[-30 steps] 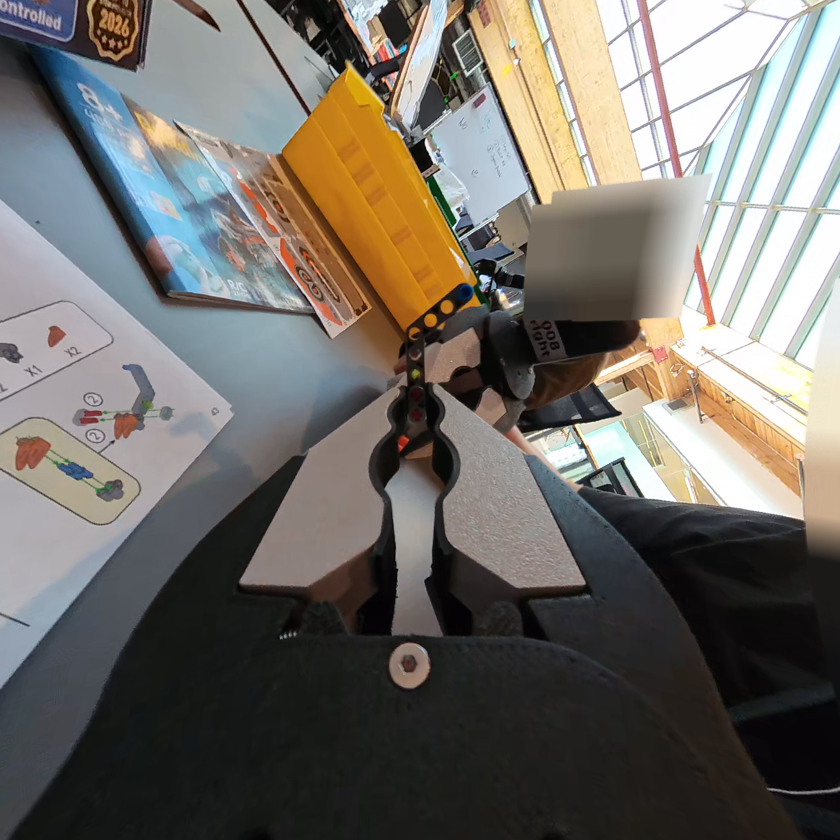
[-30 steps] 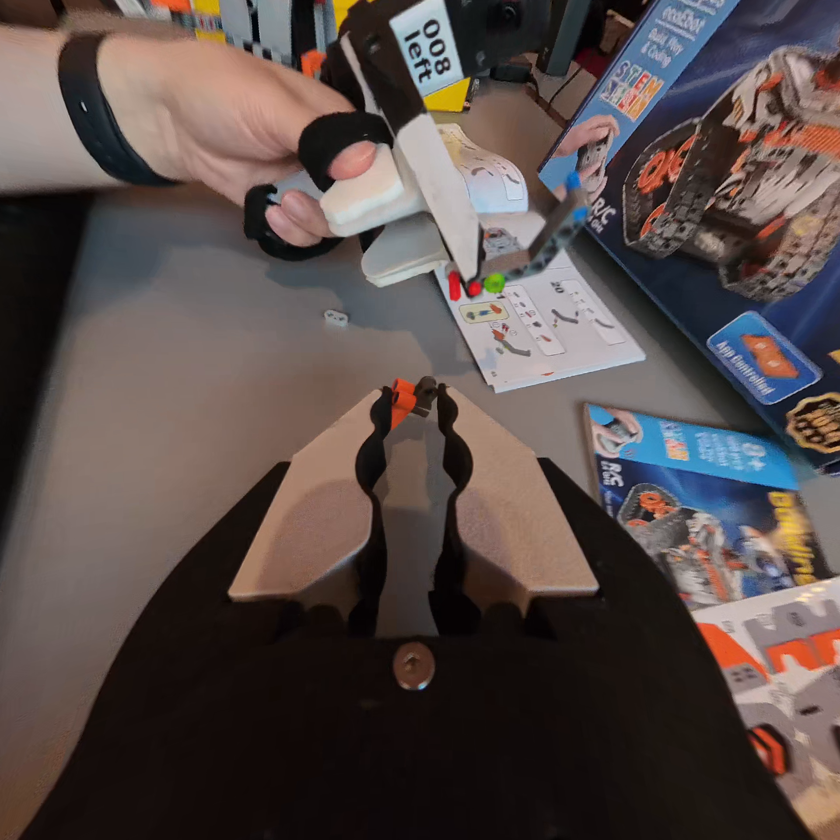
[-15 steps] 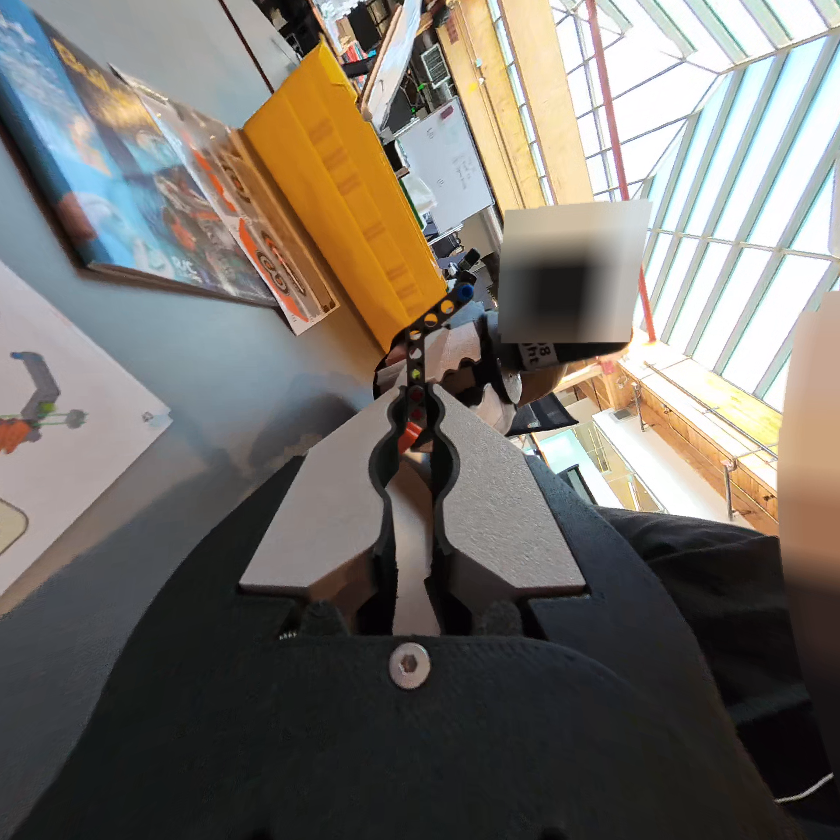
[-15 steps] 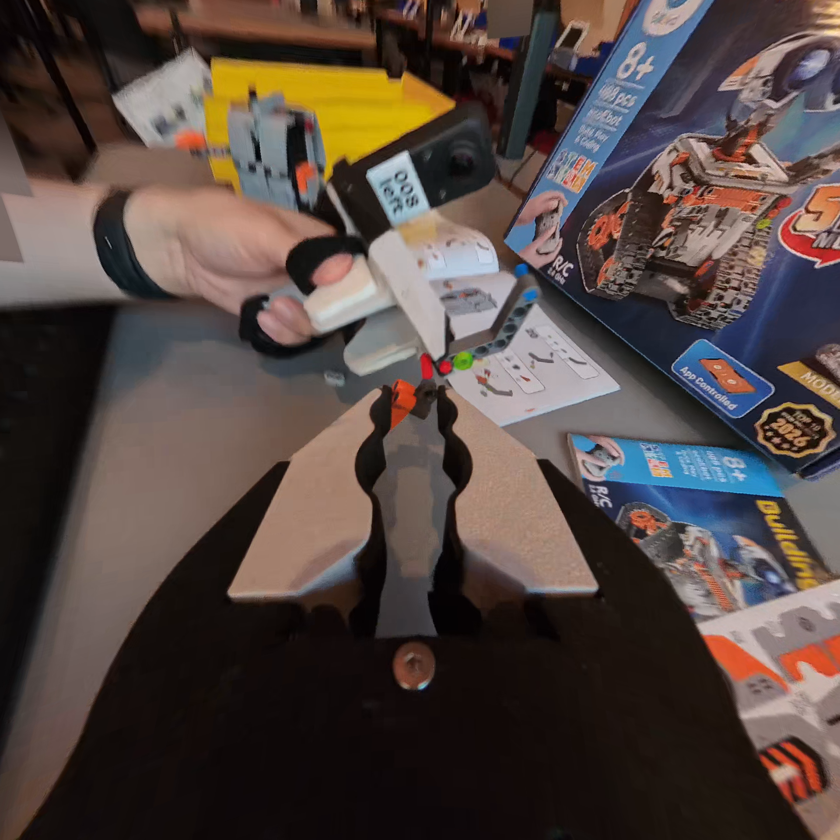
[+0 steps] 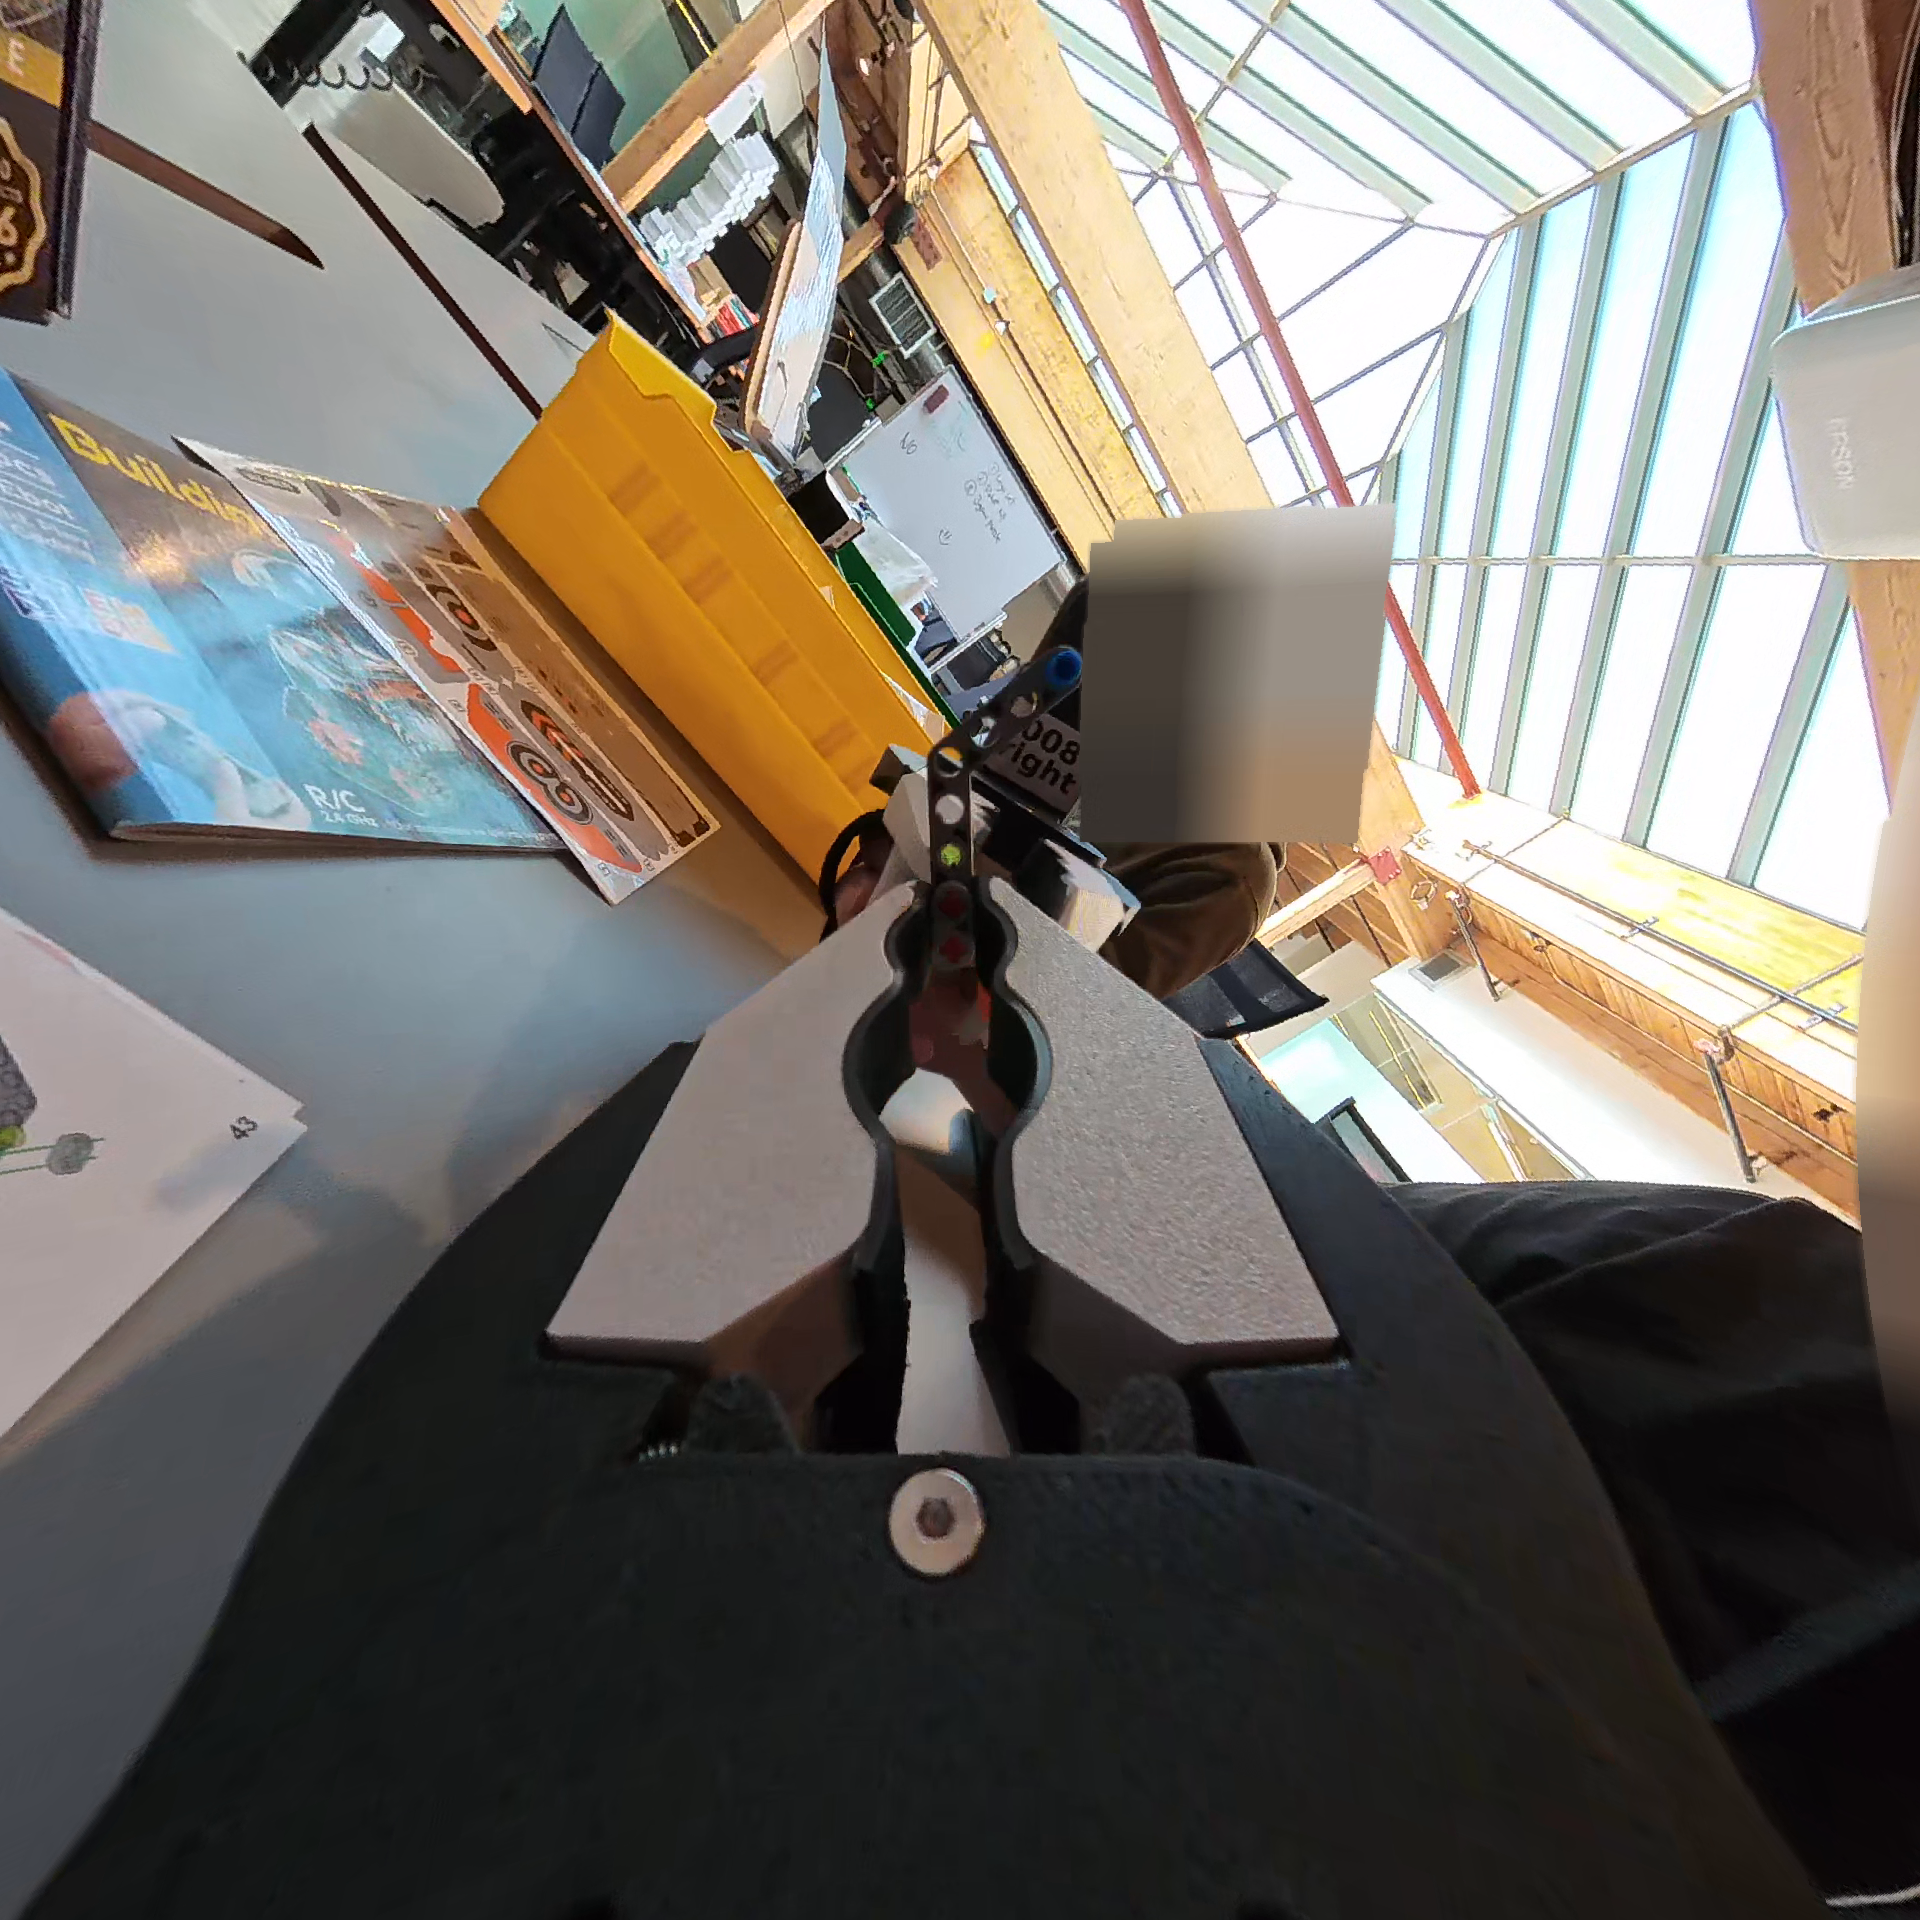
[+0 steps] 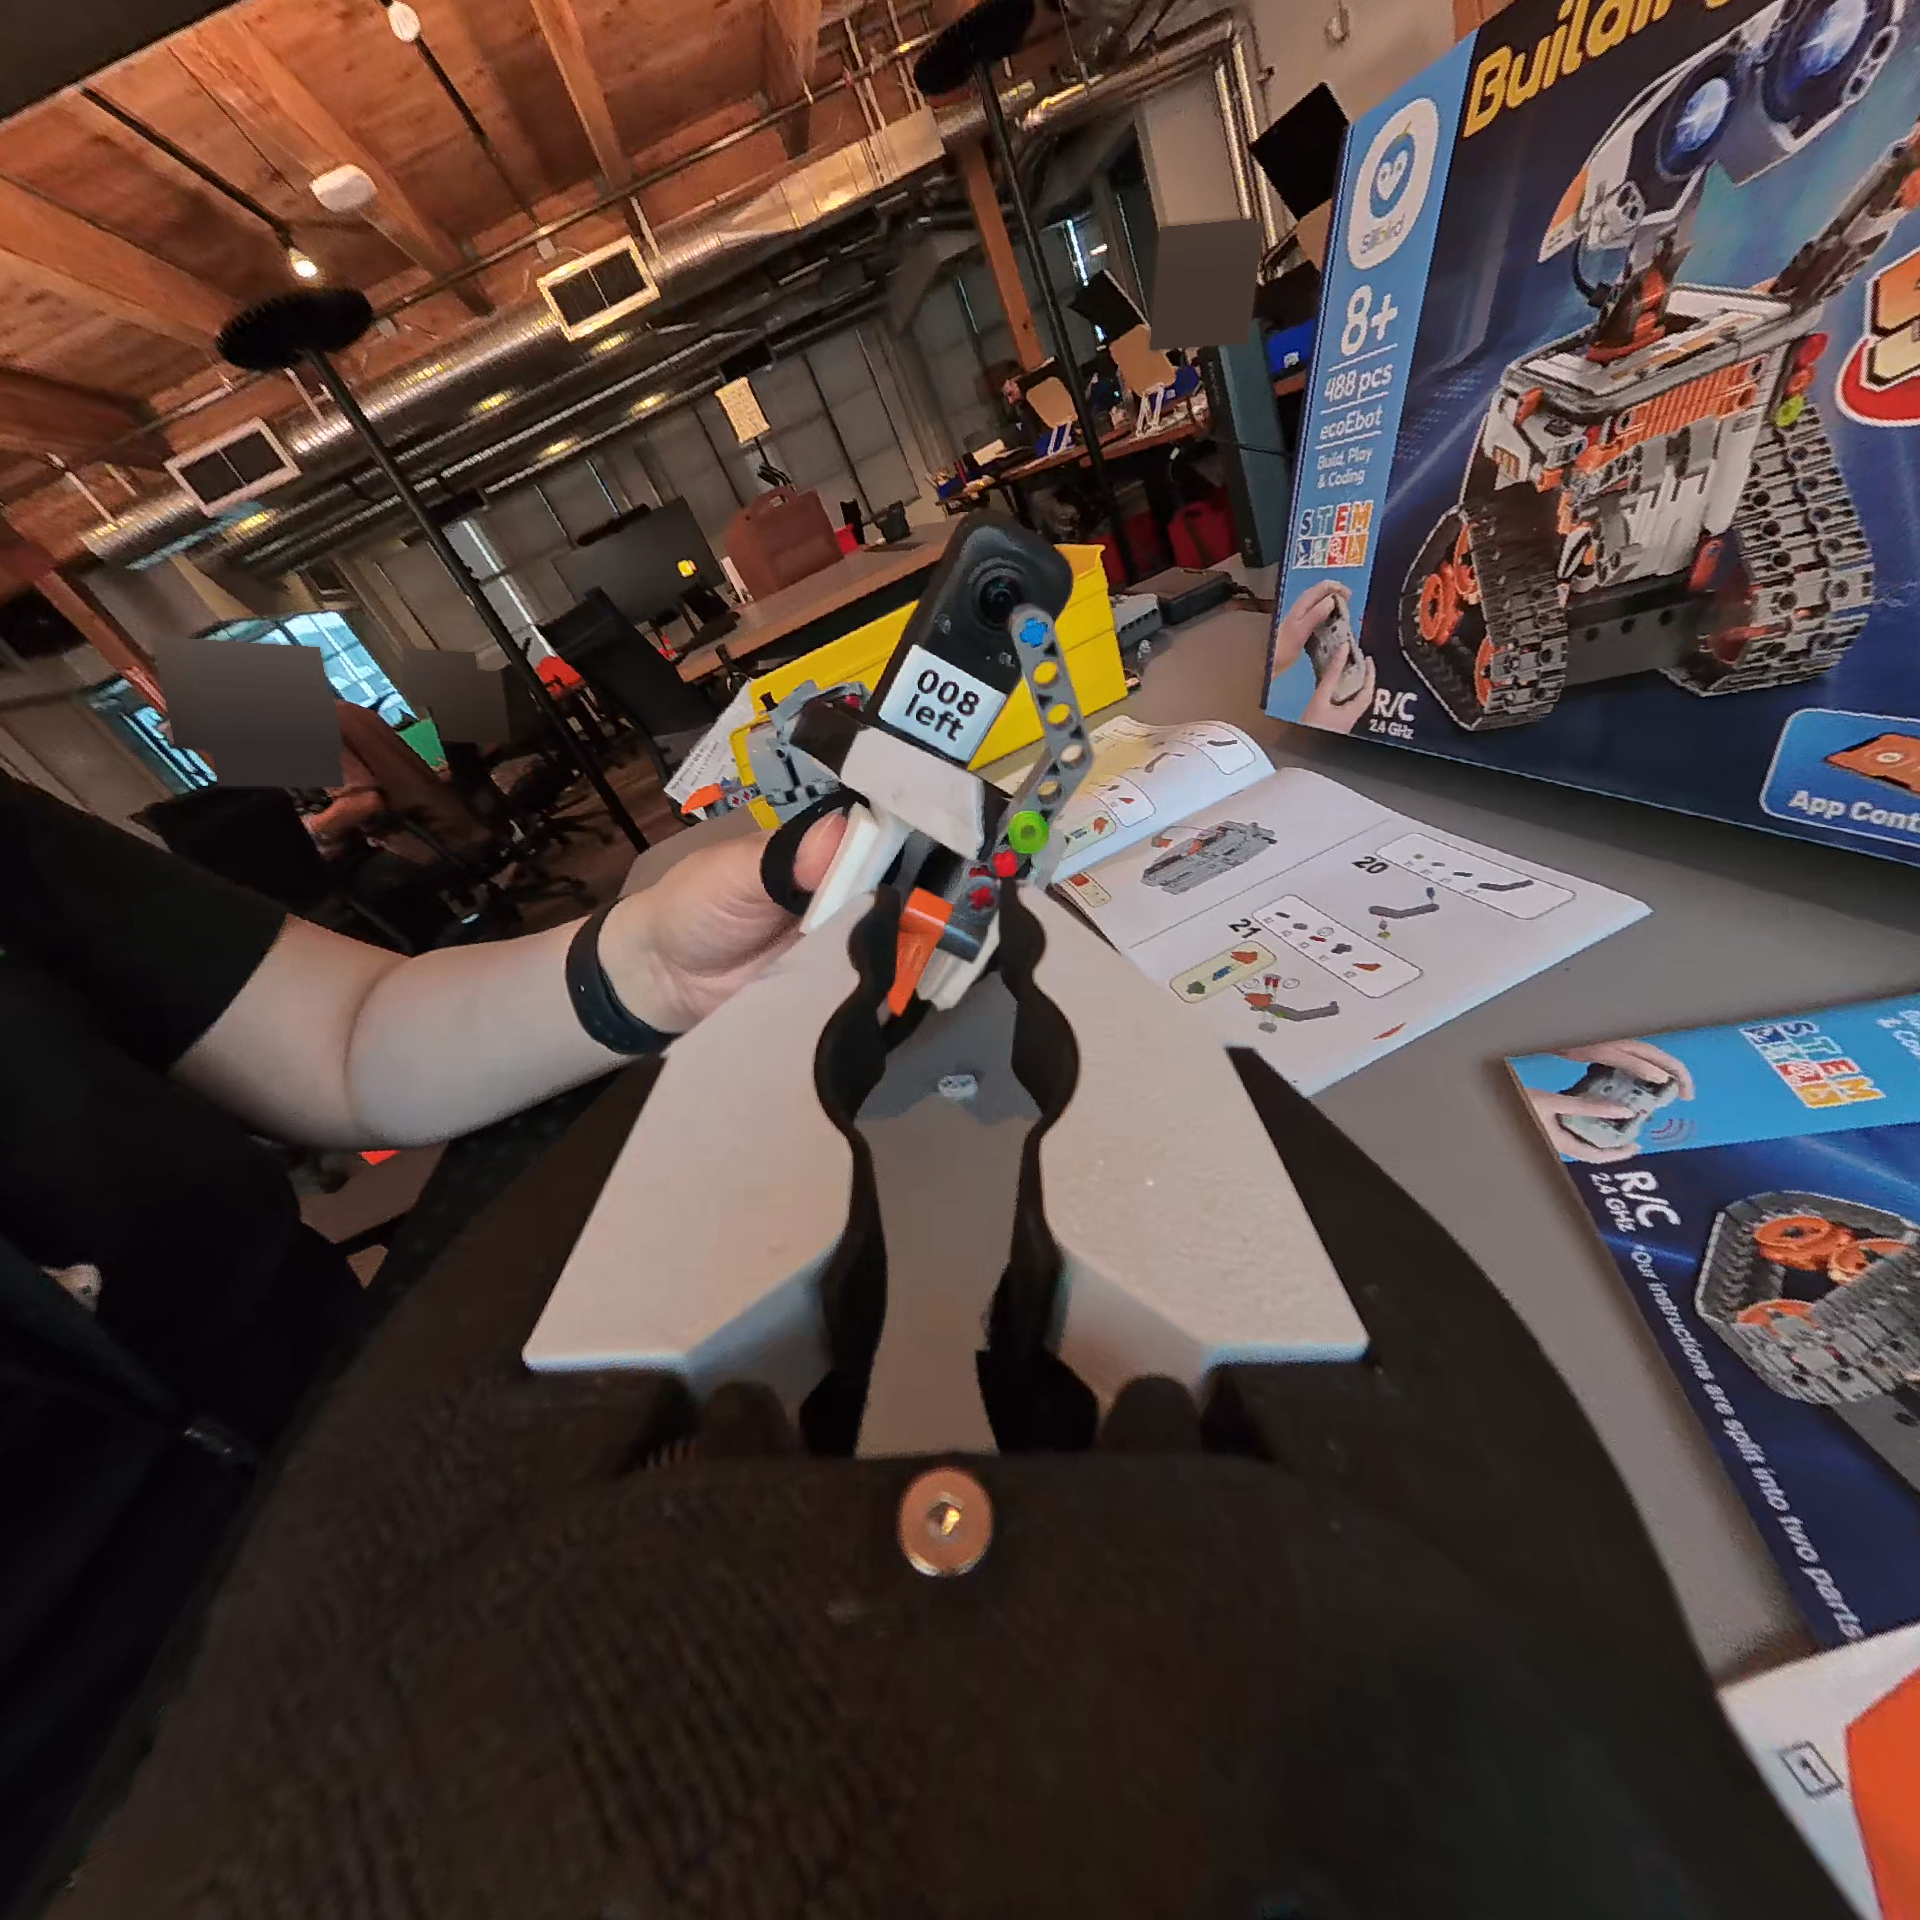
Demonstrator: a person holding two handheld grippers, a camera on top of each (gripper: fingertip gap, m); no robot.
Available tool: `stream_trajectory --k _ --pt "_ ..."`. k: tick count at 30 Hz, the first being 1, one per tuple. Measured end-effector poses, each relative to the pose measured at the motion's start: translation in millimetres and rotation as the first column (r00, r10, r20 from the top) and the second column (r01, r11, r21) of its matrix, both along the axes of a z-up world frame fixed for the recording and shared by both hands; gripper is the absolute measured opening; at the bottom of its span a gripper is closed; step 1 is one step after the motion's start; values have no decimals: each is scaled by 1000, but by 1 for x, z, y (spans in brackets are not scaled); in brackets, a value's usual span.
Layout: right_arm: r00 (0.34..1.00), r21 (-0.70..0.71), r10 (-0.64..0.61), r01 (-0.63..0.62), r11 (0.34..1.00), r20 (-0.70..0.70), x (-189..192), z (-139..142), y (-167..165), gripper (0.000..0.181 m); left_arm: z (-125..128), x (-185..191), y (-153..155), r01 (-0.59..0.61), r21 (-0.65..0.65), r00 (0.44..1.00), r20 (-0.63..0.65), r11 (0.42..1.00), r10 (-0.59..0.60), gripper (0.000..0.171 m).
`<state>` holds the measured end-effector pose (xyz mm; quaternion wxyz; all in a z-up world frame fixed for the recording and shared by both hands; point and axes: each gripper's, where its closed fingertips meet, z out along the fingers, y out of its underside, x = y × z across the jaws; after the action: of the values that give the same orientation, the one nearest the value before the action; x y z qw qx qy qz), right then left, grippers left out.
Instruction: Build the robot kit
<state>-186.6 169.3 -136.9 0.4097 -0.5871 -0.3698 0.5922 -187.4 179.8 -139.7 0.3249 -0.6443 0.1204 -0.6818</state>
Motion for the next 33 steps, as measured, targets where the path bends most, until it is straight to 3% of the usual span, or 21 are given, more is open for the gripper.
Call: stream_trajectory --k 22,33 --pt "978 -211 5 -50 976 -211 -3 20 5 19 20 -5 3 -64 -20 982 174 998 67 4" --pt "977 -180 3 -42 983 -213 -4 21 5 18 24 -6 4 -85 -22 977 196 996 87 4"
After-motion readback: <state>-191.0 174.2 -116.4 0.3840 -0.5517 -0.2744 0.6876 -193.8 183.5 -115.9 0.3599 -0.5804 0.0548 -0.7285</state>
